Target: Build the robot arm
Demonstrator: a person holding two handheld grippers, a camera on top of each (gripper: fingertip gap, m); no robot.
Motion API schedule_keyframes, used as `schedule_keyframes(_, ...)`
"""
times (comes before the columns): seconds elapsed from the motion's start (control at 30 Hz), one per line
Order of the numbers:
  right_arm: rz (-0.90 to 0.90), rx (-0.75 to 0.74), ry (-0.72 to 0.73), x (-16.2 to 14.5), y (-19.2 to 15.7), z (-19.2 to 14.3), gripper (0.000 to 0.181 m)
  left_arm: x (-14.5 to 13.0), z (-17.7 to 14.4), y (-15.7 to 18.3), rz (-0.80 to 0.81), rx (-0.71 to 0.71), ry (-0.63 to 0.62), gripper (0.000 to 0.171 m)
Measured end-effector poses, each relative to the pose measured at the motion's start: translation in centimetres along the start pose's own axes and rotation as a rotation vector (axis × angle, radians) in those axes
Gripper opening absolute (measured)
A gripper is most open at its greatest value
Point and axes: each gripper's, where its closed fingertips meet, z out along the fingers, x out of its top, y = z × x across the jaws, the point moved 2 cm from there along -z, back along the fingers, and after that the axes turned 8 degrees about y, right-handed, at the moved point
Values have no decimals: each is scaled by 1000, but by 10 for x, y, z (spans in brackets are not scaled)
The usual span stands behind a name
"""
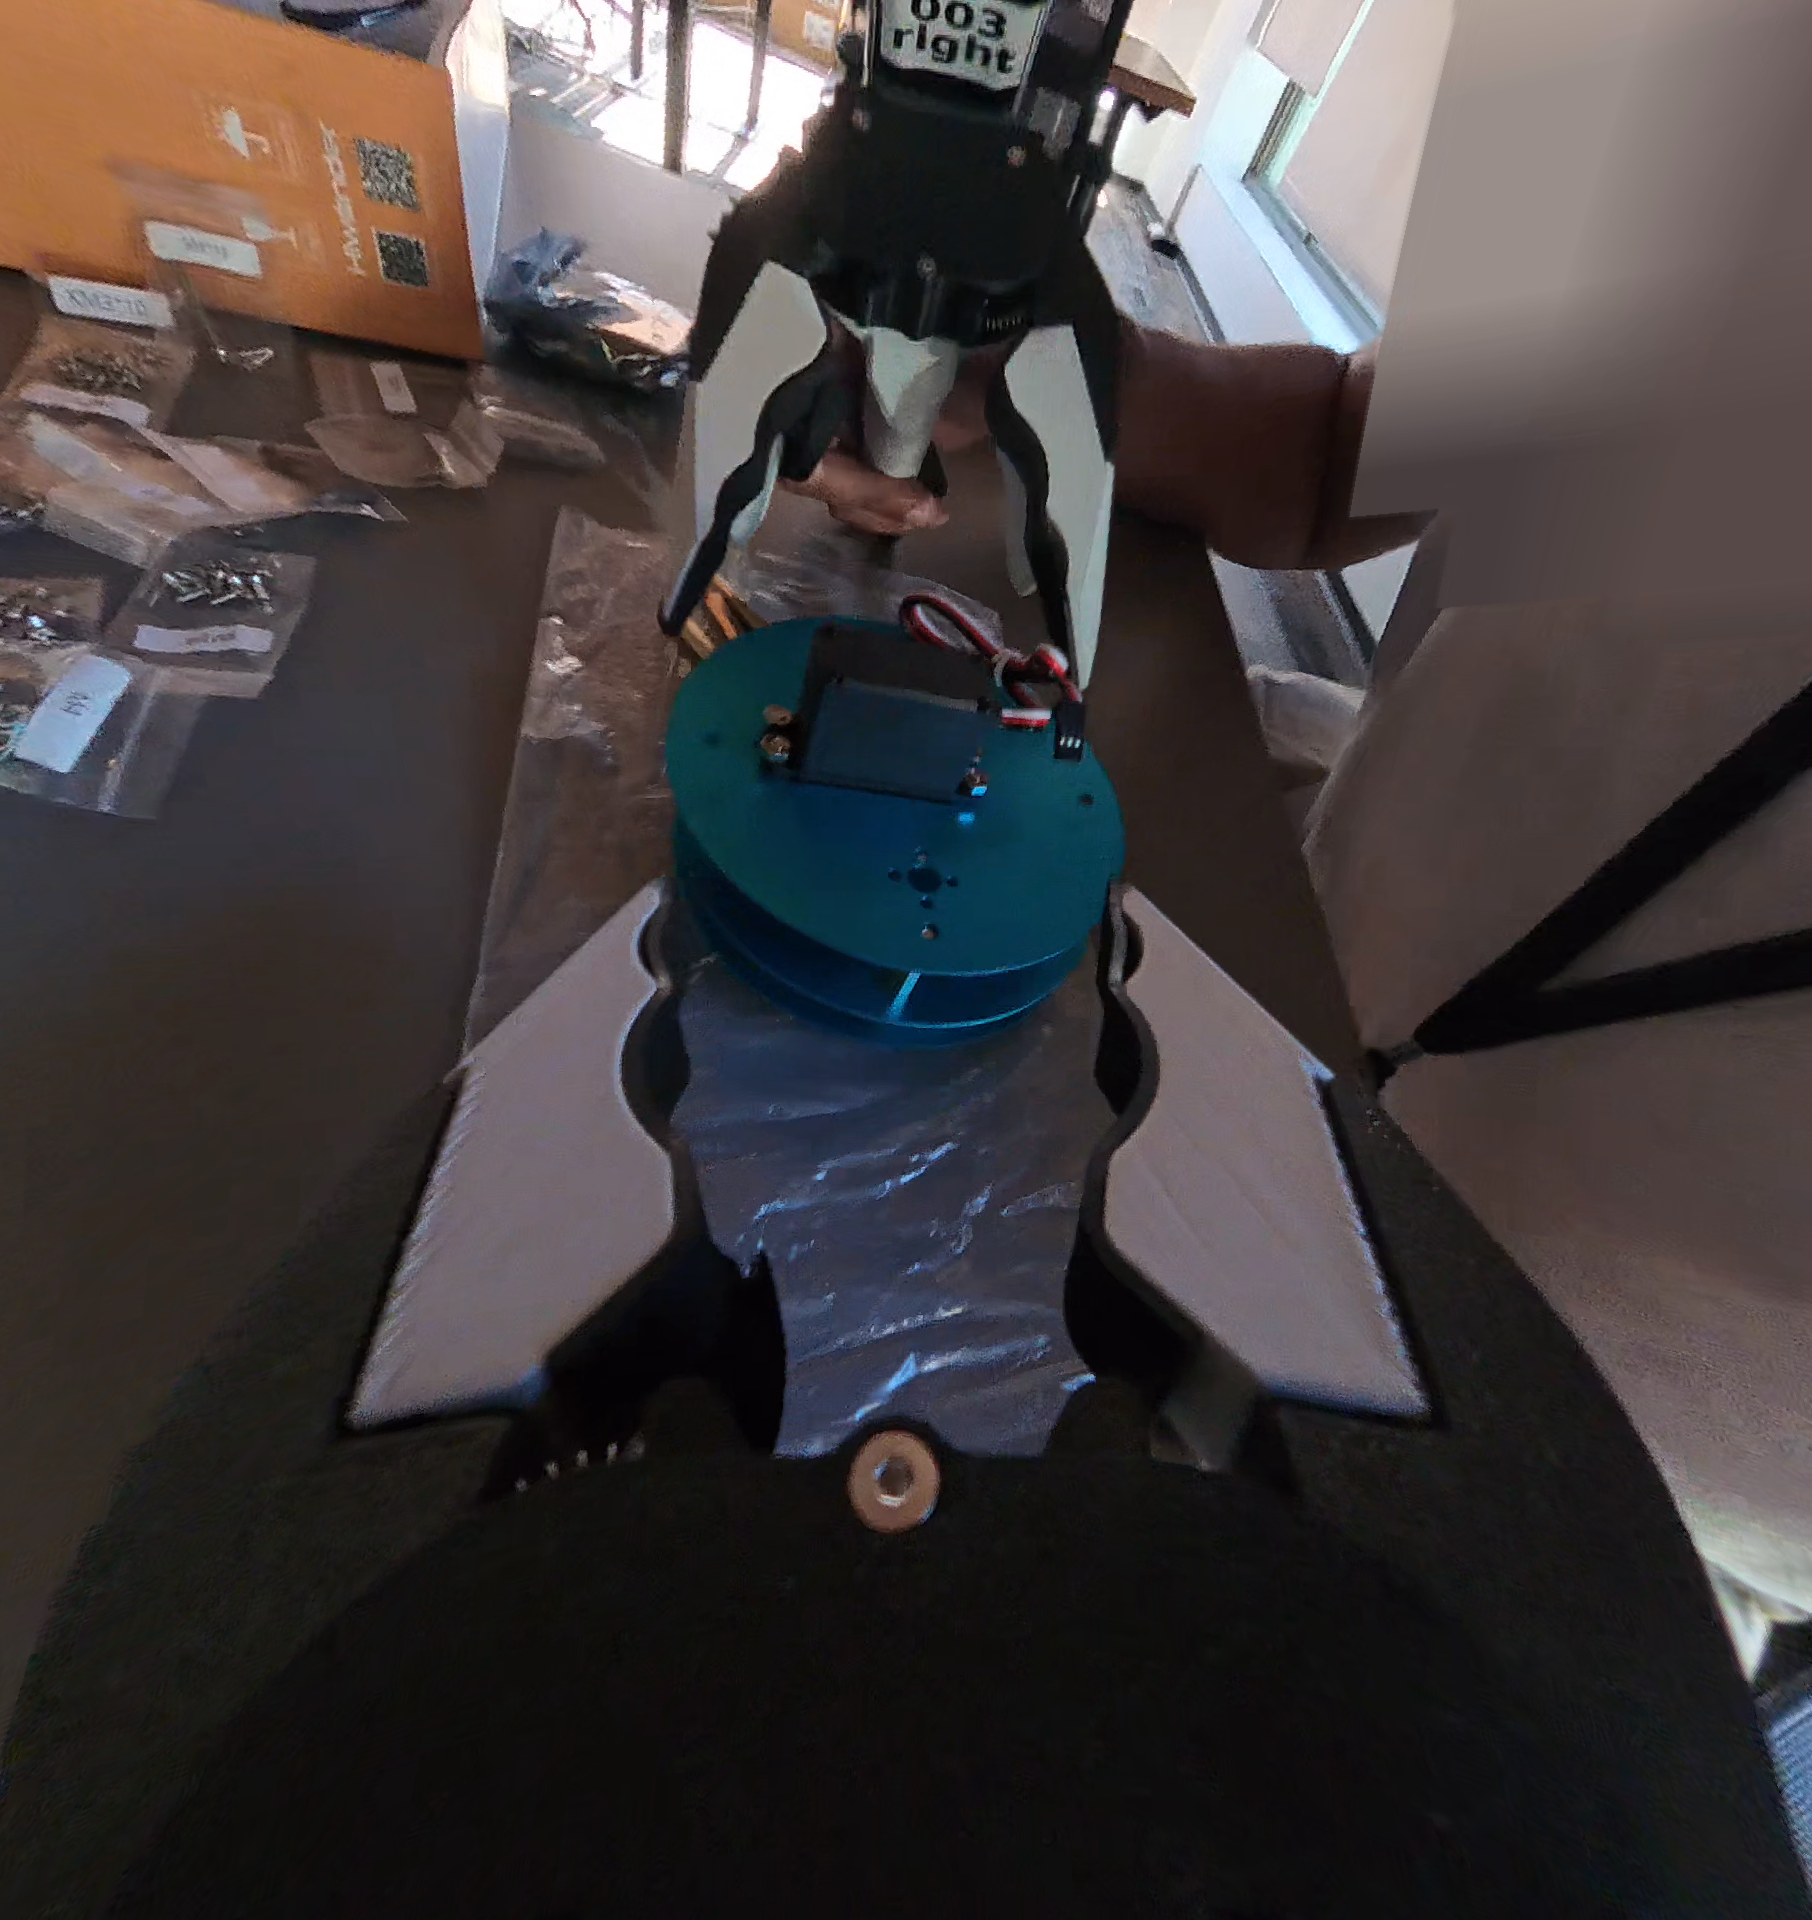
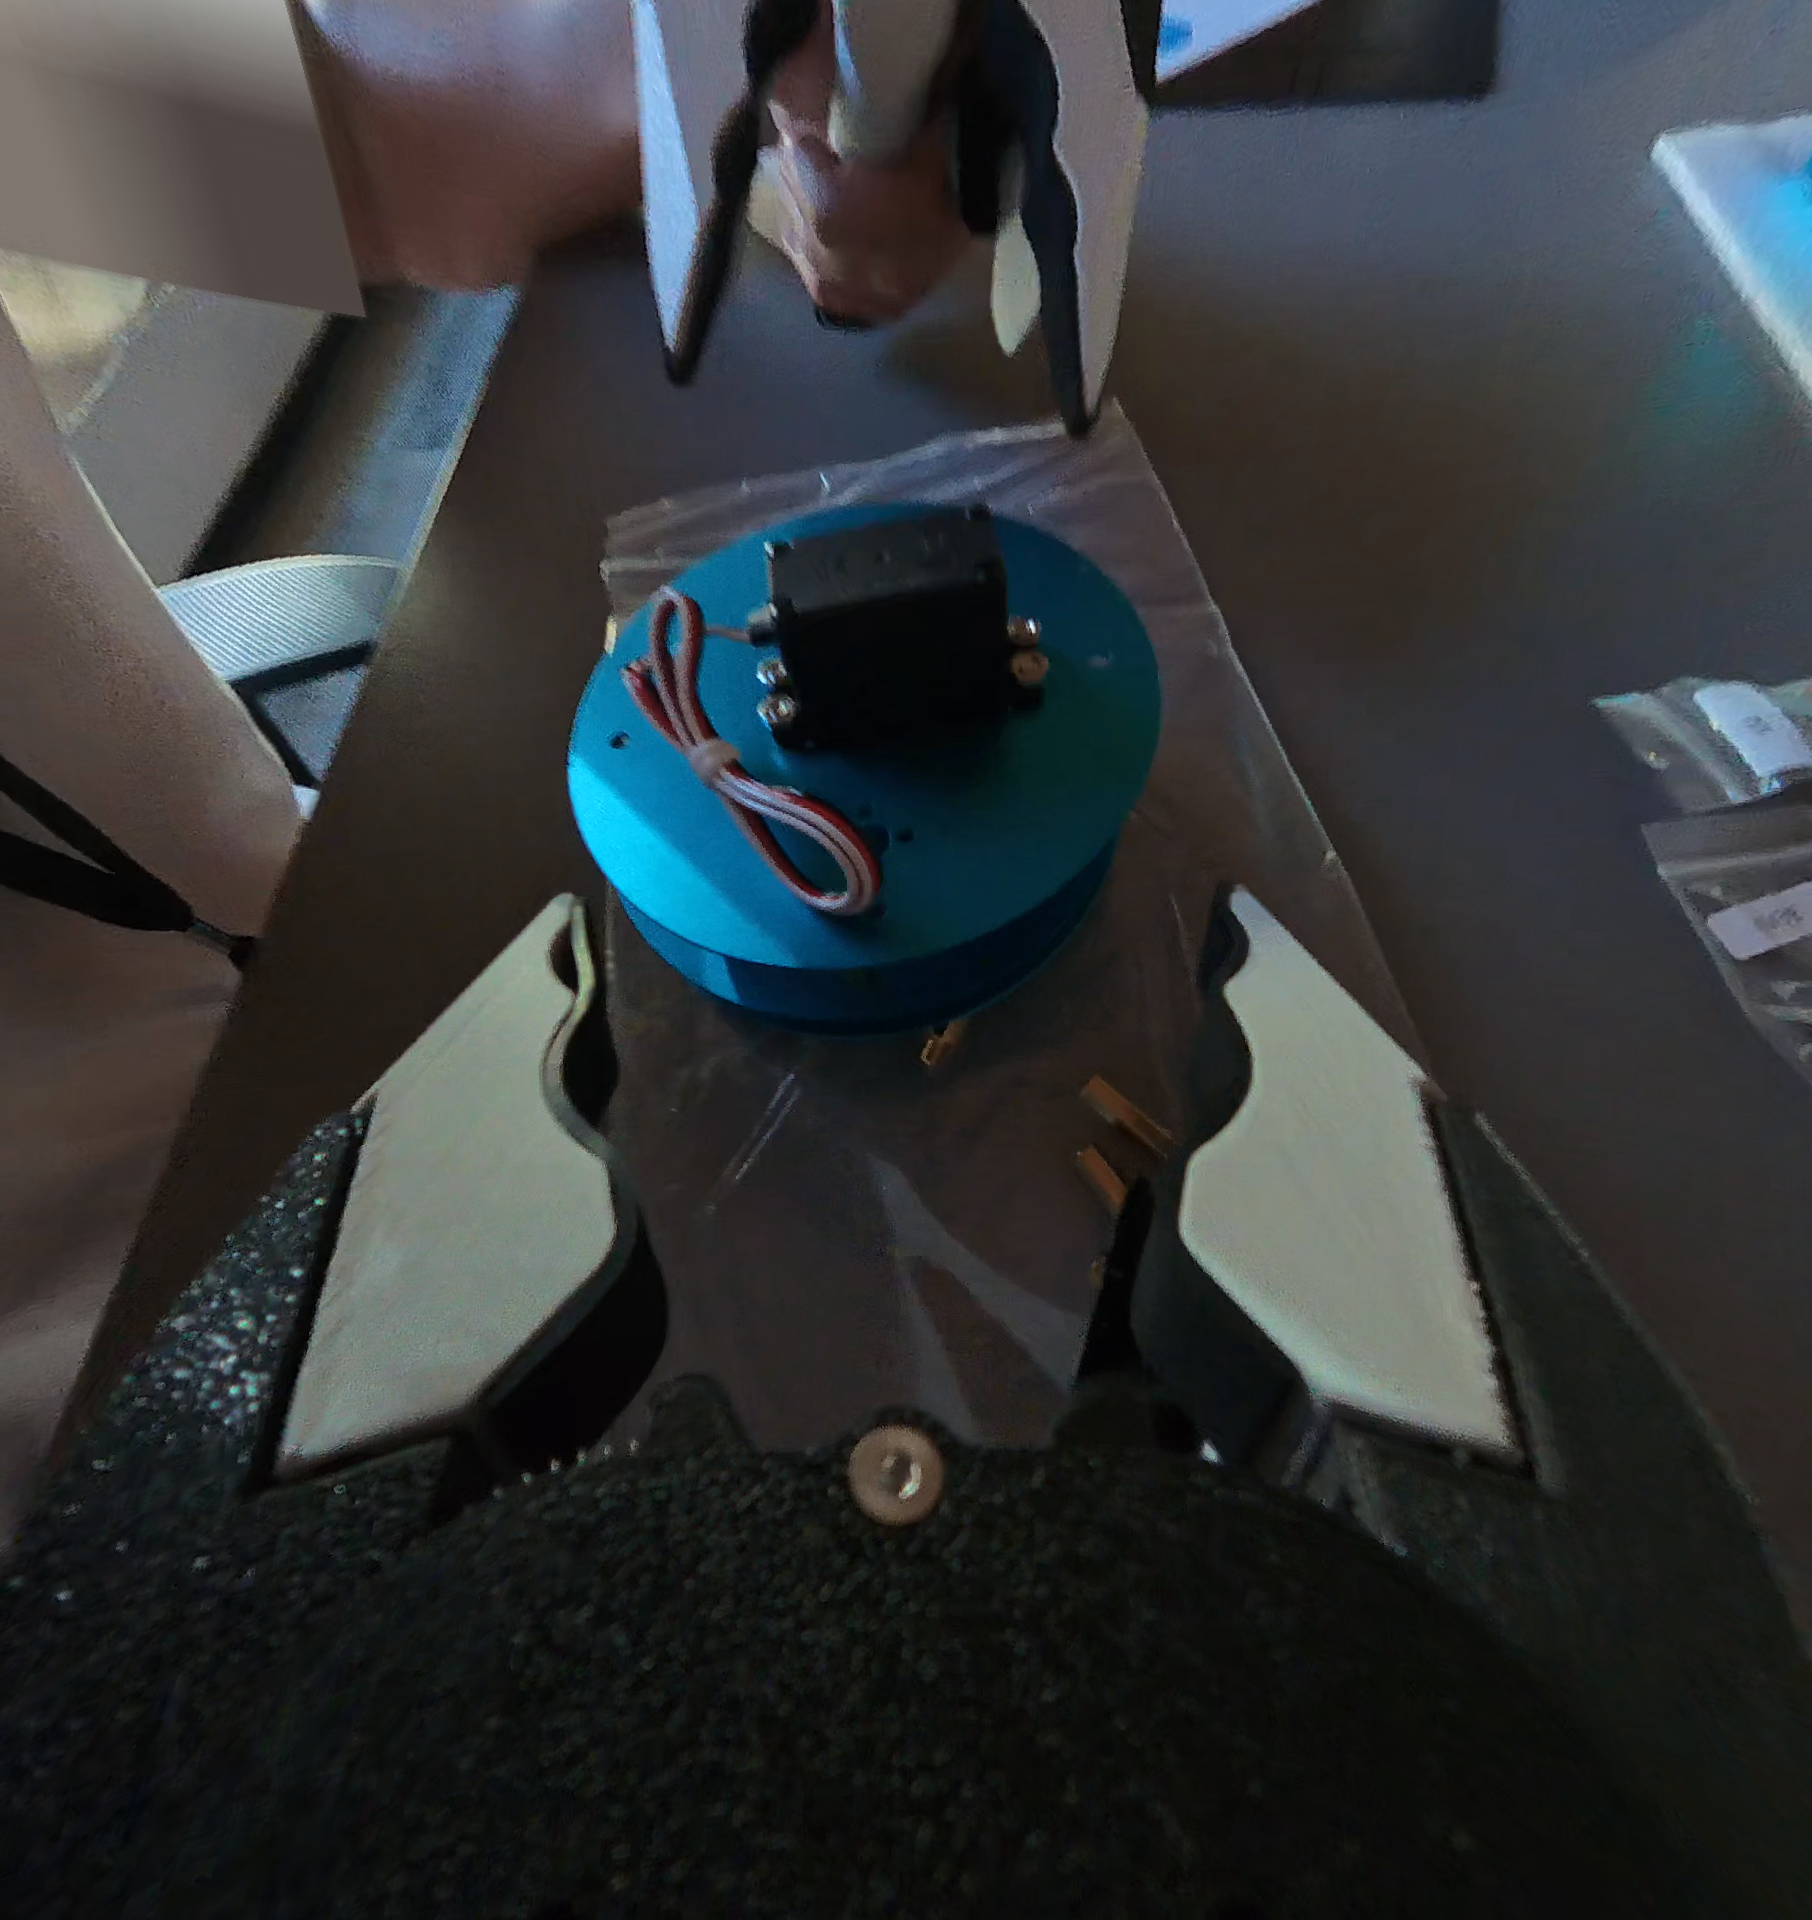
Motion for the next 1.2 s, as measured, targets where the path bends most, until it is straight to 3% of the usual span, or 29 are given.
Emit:
schedule_keyframes(0.13, -35, 0, -34, -5, -5, 9, 111, -11, 2, -3, 139, 122, -68, 87)
schedule_keyframes(0.37, -65, -30, -61, -3, -9, 11, 94, -27, 20, 7, 179, 109, -164, 87)
schedule_keyframes(1.2, -75, -64, -161, -10, -14, 9, 92, -25, 29, 11, 163, 75, -120, 84)
